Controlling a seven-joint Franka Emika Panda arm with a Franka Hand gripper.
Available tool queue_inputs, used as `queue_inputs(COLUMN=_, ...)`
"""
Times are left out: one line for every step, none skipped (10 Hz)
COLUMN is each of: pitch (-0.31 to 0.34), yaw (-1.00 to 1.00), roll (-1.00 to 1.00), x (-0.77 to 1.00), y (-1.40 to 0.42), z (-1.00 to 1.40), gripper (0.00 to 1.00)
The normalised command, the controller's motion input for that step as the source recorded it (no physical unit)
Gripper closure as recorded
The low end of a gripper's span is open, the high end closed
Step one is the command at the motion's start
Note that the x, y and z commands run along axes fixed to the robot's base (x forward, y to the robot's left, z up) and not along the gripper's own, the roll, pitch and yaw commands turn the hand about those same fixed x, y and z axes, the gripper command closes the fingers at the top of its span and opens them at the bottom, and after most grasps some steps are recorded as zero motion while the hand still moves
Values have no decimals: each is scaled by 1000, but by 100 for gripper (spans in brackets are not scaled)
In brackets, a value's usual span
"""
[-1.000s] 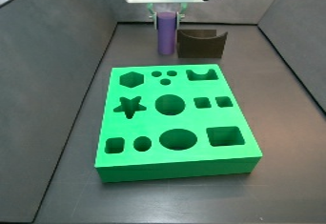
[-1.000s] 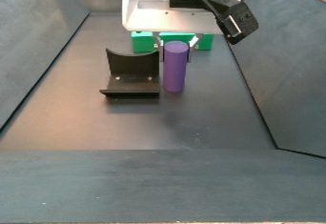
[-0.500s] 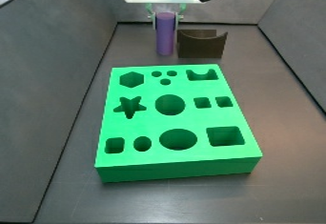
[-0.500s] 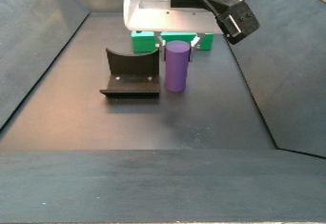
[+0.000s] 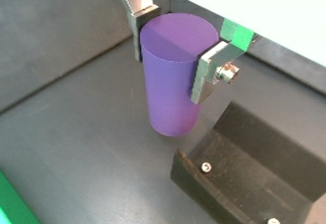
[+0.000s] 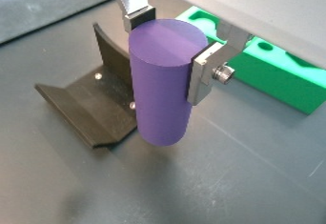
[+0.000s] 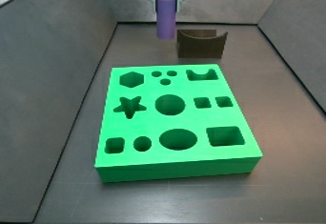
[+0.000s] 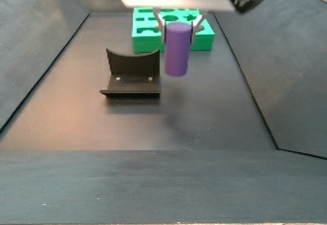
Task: Pick up the round object. Move up. Move to above the board. Insert the round object.
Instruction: Move to above the board.
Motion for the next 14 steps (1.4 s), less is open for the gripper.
queue_inputs(pitch=-5, yaw=7, roll=-277, x=-102, y=-65, z=1000, gripper=100)
queue_inputs(pitch=-2, yaw=-4, roll=-276, x=-102, y=-64, z=1000, gripper=100)
queue_inputs(pitch=-6, yaw=-18, roll=-255, x=-103, y=-55, z=1000, gripper=100)
queue_inputs(pitch=-12, yaw=-28, roll=-222, x=-99, y=-50, z=1000, gripper=100)
queue_inputs(pitch=-13, yaw=-30, roll=-199, x=-98, y=-47, z=1000, gripper=100)
queue_inputs(pitch=-10, yaw=-29, roll=-162, x=-94, y=-43, z=1000, gripper=100)
queue_inputs(pitch=-6, yaw=-33, roll=-151, x=-91, y=-39, z=1000, gripper=100)
queue_inputs(pitch=4, yaw=-35, roll=-146, x=-85, y=-34, z=1000, gripper=100)
queue_inputs(pitch=9, yaw=-35, roll=-141, x=-81, y=-31, z=1000, gripper=100)
queue_inputs(pitch=23, yaw=-34, roll=-141, x=-69, y=-27, z=1000, gripper=100)
queue_inputs(pitch=33, yaw=-34, roll=-146, x=-57, y=-24, z=1000, gripper=100)
queue_inputs(pitch=45, yaw=-36, roll=-147, x=-44, y=-16, z=1000, gripper=100)
queue_inputs(pitch=46, yaw=-37, roll=-147, x=-36, y=-11, z=998, gripper=100)
queue_inputs(pitch=46, yaw=-37, roll=-145, x=-19, y=1, z=780, gripper=100)
